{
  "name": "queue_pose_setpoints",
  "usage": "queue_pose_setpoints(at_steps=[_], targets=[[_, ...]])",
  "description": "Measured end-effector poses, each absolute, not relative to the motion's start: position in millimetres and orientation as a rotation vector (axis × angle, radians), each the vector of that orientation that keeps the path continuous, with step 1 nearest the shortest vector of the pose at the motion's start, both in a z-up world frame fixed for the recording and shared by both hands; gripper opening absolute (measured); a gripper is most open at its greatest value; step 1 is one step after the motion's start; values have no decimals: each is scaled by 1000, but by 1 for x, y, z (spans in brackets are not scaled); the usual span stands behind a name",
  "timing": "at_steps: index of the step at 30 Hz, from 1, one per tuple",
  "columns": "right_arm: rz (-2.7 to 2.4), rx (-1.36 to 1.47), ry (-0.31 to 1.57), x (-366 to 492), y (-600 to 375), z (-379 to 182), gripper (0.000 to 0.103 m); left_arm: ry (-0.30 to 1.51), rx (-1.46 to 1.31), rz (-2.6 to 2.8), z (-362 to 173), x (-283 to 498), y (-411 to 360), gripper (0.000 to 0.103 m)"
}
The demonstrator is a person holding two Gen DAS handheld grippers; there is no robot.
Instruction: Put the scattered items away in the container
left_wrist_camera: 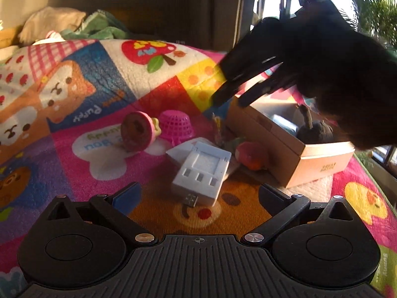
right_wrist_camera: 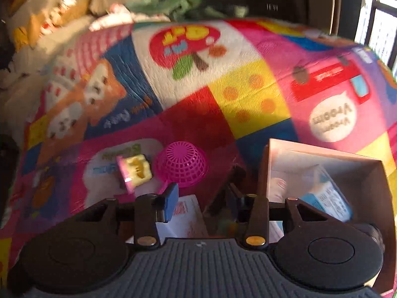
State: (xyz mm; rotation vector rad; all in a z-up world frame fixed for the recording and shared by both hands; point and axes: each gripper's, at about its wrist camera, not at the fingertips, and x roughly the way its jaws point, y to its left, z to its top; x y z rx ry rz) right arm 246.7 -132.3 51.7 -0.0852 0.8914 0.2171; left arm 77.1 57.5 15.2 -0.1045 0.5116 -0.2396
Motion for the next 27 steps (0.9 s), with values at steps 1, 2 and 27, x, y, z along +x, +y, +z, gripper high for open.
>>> queue_pose_setpoints(at_steps=[1,2,27], targets=[[164,-113,905,259,-125,44,41,508,-122,-233,15,77,61,103],[121,-144,925,269,-118,36,41,509,-140,-229,15,78,63,103],[269,-163,847,41,-232,31,25,572,-179,-256,10,88,67,103]])
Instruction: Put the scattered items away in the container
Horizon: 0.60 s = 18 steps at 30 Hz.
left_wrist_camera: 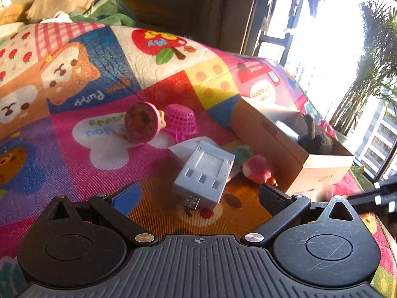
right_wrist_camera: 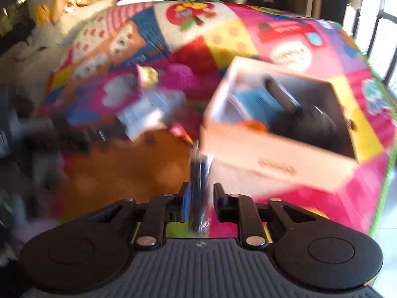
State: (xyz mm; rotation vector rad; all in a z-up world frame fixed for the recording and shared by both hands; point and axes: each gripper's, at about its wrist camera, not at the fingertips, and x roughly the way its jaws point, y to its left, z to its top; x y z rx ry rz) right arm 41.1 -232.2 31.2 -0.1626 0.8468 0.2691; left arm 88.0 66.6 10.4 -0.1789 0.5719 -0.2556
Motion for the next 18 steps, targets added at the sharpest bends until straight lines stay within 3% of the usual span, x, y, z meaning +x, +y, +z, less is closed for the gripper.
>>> queue_pose_setpoints(at_steps=[2,4,11,14,16,18], targets=[[216,-215,795,25,-236,18,54,596,-144,-252,10,91,61,103],[167,-225,731,12,-243,5,70,607,-97,-244,10,93,54,103],[136,-66,642,13,-257,-19,88,587,74,-227,14,109,28,103],[140,-54,656,17,-259,-22,90,586,151,-225,12,116,17,101],[134,-27,662,18,-263,-23,97,584,184,-219,11,120,13,96],[132,8,684,22,-268,-26,98,597,205,-216,10,124,9,72]])
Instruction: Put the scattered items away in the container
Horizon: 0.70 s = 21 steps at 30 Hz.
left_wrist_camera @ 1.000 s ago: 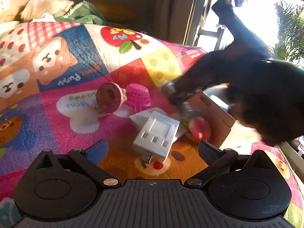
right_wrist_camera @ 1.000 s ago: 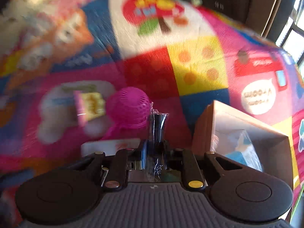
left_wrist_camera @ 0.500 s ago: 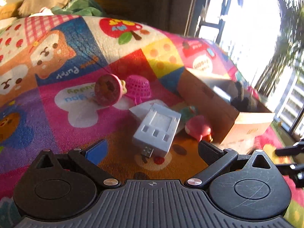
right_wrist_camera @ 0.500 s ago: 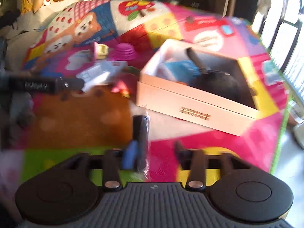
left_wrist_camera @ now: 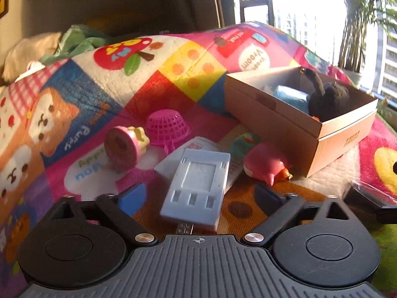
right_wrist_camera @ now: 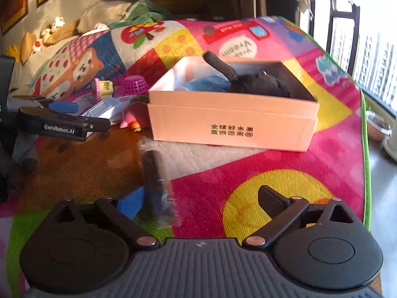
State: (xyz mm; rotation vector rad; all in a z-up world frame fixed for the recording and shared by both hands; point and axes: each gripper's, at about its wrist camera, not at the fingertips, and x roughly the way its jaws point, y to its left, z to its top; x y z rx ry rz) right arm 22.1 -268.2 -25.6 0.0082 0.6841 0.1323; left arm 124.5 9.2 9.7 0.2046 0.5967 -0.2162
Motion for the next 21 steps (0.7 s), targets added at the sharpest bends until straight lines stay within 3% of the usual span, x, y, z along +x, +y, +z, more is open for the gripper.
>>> queue_pose_setpoints(at_steps=[3,13,17,21], targets=[[143,70,711,28,-277,-28,101,611,230,-205,7,126,7,55],[138,90,710,27,-279,-30,103,631,283,-484,22,50,-12,54],[130,64,718,28,-275,-30,103,651,333,-518,13,26,-22,61],[123,41,726,28,-272,-30,103,621,389,-433,8,23,-18,88]])
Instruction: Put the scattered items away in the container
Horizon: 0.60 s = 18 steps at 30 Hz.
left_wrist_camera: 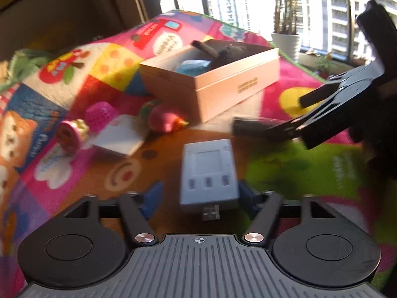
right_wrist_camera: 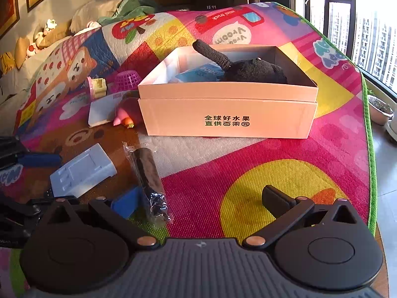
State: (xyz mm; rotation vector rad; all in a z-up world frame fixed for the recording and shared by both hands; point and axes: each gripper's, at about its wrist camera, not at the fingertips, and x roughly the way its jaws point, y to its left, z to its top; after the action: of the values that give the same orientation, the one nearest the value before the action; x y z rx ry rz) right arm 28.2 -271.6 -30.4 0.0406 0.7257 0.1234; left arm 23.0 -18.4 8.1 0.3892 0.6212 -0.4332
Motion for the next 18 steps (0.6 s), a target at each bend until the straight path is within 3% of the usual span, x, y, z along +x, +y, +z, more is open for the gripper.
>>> queue_pose_setpoints(at_steps=[7,11,18], targets=[[114,-1,742,29,-266,-32,103,600,295,-142,13,54,13,94],[115,-18,756,30,-265,-31,103,621,53,-192,16,56,27,97],[21,-122,740,20,-276,-23,103,623,3,-216,10,54,28,100]])
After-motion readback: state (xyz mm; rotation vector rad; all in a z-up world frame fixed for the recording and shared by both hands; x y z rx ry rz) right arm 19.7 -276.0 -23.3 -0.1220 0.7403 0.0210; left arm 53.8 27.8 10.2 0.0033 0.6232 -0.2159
